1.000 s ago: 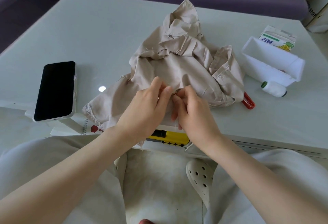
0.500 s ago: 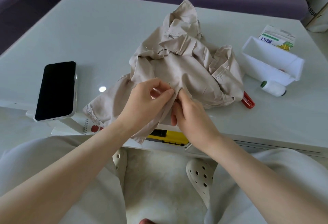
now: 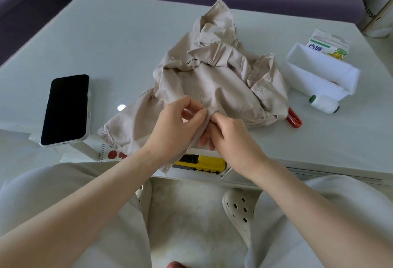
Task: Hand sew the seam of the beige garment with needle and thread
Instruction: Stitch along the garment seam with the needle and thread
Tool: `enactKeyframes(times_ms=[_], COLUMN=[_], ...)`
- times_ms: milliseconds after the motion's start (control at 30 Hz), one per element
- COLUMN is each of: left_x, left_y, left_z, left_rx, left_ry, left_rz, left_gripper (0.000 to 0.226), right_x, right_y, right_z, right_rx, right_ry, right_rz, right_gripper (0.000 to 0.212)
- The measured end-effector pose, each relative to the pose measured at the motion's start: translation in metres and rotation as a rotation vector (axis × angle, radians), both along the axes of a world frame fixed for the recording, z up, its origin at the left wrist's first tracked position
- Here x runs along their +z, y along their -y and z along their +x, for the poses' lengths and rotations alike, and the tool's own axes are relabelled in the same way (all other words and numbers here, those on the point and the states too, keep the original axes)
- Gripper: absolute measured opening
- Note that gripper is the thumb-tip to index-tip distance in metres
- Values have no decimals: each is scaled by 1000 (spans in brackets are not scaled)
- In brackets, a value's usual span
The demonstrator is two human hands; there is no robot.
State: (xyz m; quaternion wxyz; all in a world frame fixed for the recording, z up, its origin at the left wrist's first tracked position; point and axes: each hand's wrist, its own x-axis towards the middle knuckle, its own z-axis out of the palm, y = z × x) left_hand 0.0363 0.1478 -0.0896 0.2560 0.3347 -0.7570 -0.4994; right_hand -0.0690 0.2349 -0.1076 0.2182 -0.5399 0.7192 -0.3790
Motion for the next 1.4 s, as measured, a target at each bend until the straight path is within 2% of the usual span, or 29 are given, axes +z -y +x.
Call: enactKeyframes(times_ms=[100, 167, 233, 333, 533, 700, 800, 933, 1000, 1067, 1167, 1267, 1400], left_x=[-5, -6, -6, -5, -6, -7, -9, -16, -16, -13, -4, 7, 14], left_y=[7, 9, 9, 5, -3, -4, -4, -4, -5, -5, -4, -4, 0], left_z=[0, 0, 0, -1, -3, -2, -1, 2, 1, 0, -1, -1, 1], left_rx=[32, 48, 40, -5, -63, -89, -190, -312, -327, -335, -364, -362, -307], left_ry=[38, 39, 47, 65, 75, 85, 185, 360, 329, 265, 179, 64, -137], left_rz=[-43, -61, -84, -106, -132, -78, -32, -66, -115, -125, 7, 275, 553], left_gripper=[17, 19, 19, 16, 8, 5, 3, 15, 14, 24, 19, 15, 26], right_x=[5, 8, 10, 12, 12, 12, 15, 22, 24, 24, 22, 20, 12], right_y=[0, 0, -1, -1, 3, 3, 2, 4, 5, 6, 7, 8, 9], right_z=[-9, -14, -16, -17, -15, -13, -11, -19, -22, -21, -19, -26, -37], right_rx=[25, 0, -75, -224, -135, -158, -157, -205, -256, -280, -288, -352, -482], right_ry=[-98, -162, -160, -132, 22, 104, 178, 318, 396, 448, 462, 540, 586], right_rz=[-20, -104, -210, -337, -124, -155, -153, -225, -244, -239, -217, -197, -169], right_gripper=[23, 18, 11, 12, 10, 8, 10, 15, 17, 17, 16, 17, 20])
